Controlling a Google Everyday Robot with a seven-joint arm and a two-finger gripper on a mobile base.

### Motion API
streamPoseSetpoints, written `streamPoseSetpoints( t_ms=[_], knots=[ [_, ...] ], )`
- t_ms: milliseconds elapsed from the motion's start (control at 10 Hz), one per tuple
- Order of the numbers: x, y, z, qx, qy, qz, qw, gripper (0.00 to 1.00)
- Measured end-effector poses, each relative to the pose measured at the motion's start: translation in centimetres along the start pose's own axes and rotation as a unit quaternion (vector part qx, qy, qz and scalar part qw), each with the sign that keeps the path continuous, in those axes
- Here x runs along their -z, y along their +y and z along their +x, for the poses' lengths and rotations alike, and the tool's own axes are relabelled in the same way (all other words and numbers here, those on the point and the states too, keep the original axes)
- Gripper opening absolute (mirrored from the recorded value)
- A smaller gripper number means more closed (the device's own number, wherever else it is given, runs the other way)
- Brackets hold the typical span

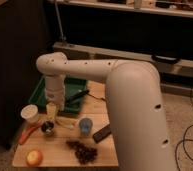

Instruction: Place banana in purple bowl

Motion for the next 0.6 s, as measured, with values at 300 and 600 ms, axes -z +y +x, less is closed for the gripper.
streamPoseSetpoints(
  t_ms=[300, 600],
  knots=[
    [0.6, 0.7, 0.8, -0.025, -0.017, 0.089, 0.9956, 0.60],
    [0.5, 1.6, 1.3, -0.008, -0.037, 0.132, 0.9905, 0.60]
  ],
)
